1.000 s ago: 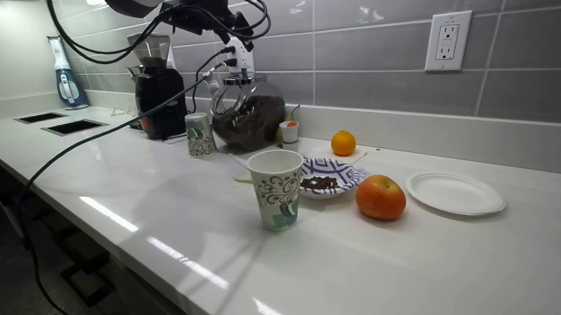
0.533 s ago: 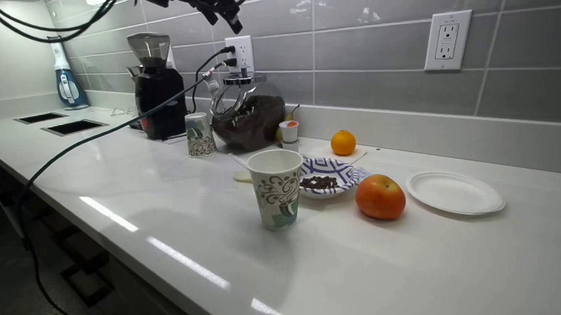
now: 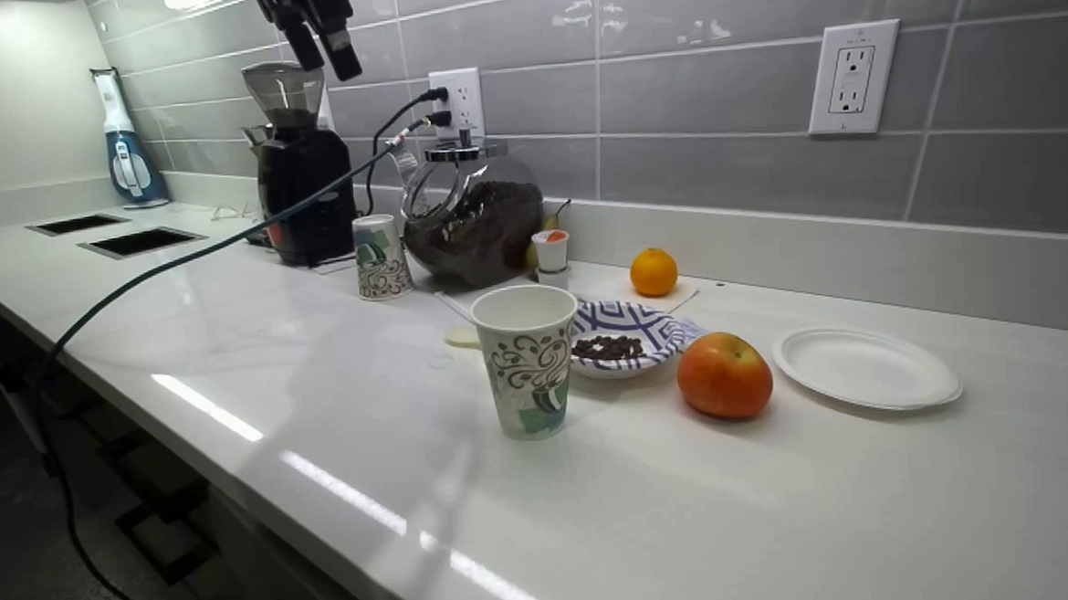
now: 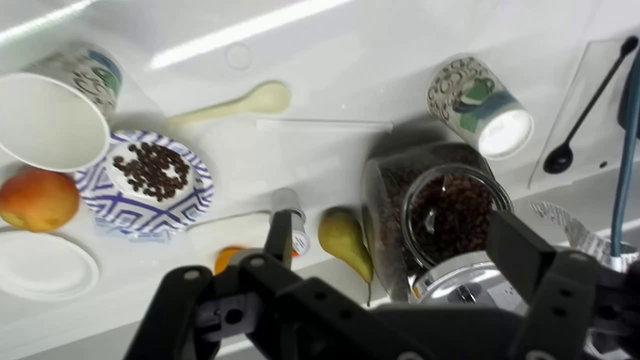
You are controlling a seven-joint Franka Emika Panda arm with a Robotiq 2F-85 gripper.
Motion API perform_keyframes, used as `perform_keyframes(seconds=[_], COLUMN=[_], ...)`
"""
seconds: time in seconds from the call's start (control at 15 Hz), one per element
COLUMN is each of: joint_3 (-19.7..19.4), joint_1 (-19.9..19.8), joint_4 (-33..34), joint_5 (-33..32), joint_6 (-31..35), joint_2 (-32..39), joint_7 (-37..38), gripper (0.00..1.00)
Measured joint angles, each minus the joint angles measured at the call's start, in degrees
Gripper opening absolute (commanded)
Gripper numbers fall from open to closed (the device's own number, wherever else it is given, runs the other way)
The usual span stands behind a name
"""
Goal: Remove the silver lid from the glass coffee jug
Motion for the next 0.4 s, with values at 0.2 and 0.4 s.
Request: perform_keyframes(seconds=[0.2,0.4], joint_3=[0.0,-0.1], joint_1=[-2.9,-5.3], joint_4=[3.3,8.5], joint_5=[4.6,6.7], joint_6=[-14.0,-22.9], joint_2=[-2.3,-2.4], joint_7=[-4.8,-7.3], gripper=[1.0,1.0])
